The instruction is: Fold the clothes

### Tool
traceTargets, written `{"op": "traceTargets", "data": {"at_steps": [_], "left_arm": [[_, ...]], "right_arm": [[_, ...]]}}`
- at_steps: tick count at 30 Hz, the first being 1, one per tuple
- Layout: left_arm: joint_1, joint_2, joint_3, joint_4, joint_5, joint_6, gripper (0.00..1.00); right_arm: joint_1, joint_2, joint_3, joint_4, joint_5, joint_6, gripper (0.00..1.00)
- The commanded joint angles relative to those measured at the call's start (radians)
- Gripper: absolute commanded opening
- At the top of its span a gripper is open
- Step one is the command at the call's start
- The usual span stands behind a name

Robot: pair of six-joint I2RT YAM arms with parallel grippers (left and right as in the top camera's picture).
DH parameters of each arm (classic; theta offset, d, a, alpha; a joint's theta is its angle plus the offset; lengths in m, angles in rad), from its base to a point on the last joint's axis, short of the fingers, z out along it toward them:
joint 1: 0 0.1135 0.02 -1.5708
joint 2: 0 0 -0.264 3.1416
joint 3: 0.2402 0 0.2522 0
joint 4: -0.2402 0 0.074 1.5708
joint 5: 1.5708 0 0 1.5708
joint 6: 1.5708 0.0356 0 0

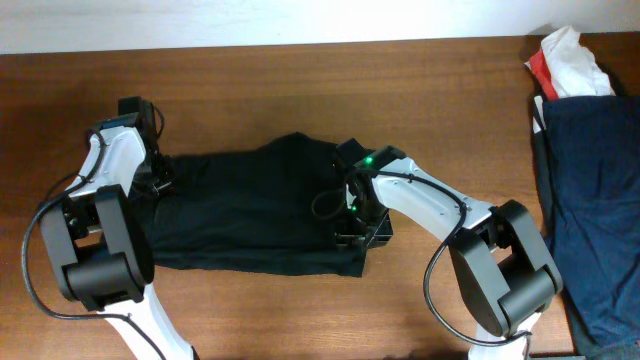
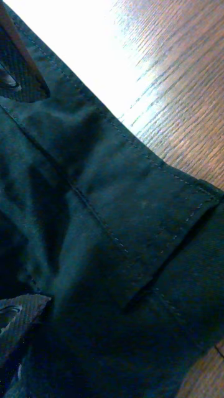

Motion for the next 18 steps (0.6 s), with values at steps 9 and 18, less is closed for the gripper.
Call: {"op": "traceTargets", "data": {"at_steps": [9, 18], "left_arm": [[0.002, -0.005, 0.018, -0.001, -0.002, -0.008, 0.99], [0.002, -0.011, 0.019, -0.047, -0.006, -0.005, 0.99]], "right_arm": [[-0.001, 0.005, -0.054, 0.072, -0.031, 0.039, 0.04], [-0.14, -0.046, 0.177, -0.34, 0.033, -0.062, 0.04]]}}
